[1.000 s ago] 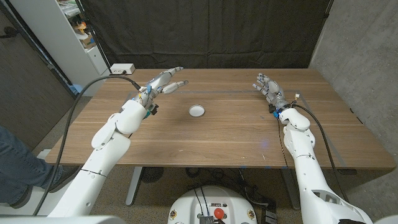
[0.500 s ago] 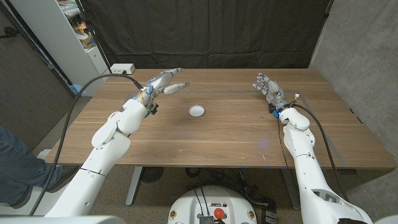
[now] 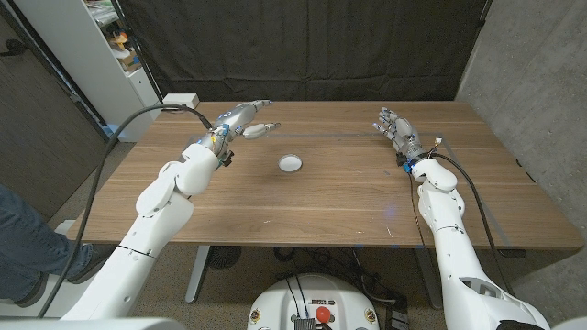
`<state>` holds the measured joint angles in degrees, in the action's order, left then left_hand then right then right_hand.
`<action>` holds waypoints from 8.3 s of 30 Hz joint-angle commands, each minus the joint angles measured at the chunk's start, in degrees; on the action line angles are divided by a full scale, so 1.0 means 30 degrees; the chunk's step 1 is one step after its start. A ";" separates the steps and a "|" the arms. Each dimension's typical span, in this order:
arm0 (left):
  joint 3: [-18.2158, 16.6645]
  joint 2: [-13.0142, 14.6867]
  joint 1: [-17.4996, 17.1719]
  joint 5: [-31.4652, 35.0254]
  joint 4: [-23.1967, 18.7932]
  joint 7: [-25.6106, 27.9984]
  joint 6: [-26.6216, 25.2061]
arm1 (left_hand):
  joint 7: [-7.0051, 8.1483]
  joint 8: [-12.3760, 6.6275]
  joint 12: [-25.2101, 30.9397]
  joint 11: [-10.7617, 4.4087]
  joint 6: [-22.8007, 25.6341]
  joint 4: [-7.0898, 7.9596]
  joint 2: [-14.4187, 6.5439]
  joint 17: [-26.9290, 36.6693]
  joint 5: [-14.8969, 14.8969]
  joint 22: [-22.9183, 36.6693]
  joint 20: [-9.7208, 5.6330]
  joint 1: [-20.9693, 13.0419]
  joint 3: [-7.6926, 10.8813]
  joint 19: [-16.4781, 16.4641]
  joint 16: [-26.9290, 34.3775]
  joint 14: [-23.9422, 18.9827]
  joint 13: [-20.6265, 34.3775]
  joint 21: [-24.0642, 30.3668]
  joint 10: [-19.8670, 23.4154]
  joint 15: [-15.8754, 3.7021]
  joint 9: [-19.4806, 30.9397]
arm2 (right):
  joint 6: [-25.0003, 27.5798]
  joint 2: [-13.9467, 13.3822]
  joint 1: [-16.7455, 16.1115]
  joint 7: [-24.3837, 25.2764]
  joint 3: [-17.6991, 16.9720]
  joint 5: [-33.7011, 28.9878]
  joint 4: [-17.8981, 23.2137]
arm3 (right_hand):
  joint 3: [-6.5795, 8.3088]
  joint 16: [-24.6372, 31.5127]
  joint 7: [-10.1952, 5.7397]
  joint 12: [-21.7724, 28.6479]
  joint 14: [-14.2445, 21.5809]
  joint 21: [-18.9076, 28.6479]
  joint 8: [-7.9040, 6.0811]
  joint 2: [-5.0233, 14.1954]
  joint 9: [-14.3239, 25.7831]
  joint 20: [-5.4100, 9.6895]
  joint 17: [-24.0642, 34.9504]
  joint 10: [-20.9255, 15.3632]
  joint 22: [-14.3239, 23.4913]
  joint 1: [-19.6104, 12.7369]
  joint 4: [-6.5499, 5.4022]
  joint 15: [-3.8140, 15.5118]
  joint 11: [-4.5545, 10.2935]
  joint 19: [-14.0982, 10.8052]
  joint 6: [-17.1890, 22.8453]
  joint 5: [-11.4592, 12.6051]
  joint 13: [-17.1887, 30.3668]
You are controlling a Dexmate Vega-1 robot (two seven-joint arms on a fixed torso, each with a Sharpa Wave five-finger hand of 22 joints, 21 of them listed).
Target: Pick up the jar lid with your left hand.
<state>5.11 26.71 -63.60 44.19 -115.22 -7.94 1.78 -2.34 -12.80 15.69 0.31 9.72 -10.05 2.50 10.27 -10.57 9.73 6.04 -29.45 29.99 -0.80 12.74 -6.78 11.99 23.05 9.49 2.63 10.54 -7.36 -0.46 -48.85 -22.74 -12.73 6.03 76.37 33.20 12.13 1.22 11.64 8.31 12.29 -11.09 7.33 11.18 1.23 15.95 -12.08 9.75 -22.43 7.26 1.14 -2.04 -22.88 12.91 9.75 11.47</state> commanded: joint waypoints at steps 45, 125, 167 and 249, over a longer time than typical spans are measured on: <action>0.2179 0.1908 0.1249 0.5044 -0.0314 -0.0454 -0.1906 | 0.1067 0.0136 0.0207 -0.0209 0.1170 0.0583 0.2279 0.0213 -0.1417 0.0228 0.2057 0.0067 -0.1453 -0.3493 0.0269 -0.2248 0.0332 0.0006 0.1234 -0.0024 0.0105 | -0.0104 -0.0061 0.0445 -0.0074 -0.0103 -0.0340 -0.0673 | -0.0237 0.0175 -0.0004 -0.0055 0.0376 -0.0145 -0.0161 0.0068 0.0046 -0.0109 -0.0055 -0.0038 0.0019 0.0173 -0.0009 -0.0107 0.0070 -0.0336 0.0187 0.0136 0.0013; 0.5384 0.2200 0.3085 0.7899 0.0547 -0.4348 -0.3890 | 0.2091 0.0504 -0.0141 -0.0308 0.0129 0.0698 0.2161 0.0514 -0.2277 0.0274 0.2177 0.0024 -0.2913 -0.8357 -0.0059 -0.2713 0.1182 0.0387 -0.0090 0.0774 0.0276 | 0.0288 -0.0298 0.0483 -0.0360 -0.0505 -0.0372 -0.0521 | -0.0630 0.0308 -0.0180 -0.0050 0.0589 -0.0287 -0.0177 0.0066 0.0037 -0.0434 -0.0134 -0.0094 0.0018 0.0263 -0.0024 -0.0222 0.0121 -0.0382 0.0343 0.0129 0.0006; 0.6774 0.1643 0.4553 0.7253 0.2833 -0.4888 -0.3575 | 0.2114 0.0426 -0.0122 -0.0358 0.0075 0.0760 0.2057 0.0565 -0.2373 0.0240 0.2185 0.0046 -0.3134 -0.8142 -0.0157 -0.2487 0.1377 -0.0091 -0.0236 0.0747 0.0297 | 0.0001 -0.0257 0.0225 -0.0272 -0.0462 -0.0010 -0.0621 | -0.0764 0.0314 -0.0251 -0.0027 0.0591 -0.0319 -0.0183 0.0113 0.0036 -0.0515 -0.0196 -0.0182 0.0018 0.0217 0.0013 -0.0216 0.0143 -0.0442 0.0417 0.0132 0.0006; 0.9425 0.0556 0.6692 0.7197 0.5839 -0.5196 -0.3704 | 0.2169 0.0394 -0.0140 -0.0408 -0.0199 0.0659 0.1948 0.0590 -0.2584 0.0267 0.2182 -0.0413 -0.3335 -0.7924 -0.0231 -0.2195 0.1664 -0.0821 -0.0572 0.0789 0.0305 | -0.0980 0.0243 0.1455 -0.0839 -0.1318 0.0154 -0.2667 | -0.0930 0.0336 -0.0318 -0.0016 0.0719 -0.0344 -0.0204 0.0125 0.0042 -0.0646 -0.0315 -0.0278 0.0017 0.0211 0.0019 -0.0239 0.0137 -0.0573 0.0618 0.0133 0.0007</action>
<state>32.67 28.86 -44.45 66.09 -98.93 -23.54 -9.77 4.10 -11.47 15.25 -0.62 9.00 -7.97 8.43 11.85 -18.02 10.41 12.59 -30.05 20.20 -24.53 12.05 -13.42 16.91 20.95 7.72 4.99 11.32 -10.03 0.10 -44.12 -25.18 -16.33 6.04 68.30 30.67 13.03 0.31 11.65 10.15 11.41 -11.30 7.79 11.20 -0.31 14.90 -12.37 9.62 -21.97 7.41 0.52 -1.75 -24.41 14.44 9.72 11.49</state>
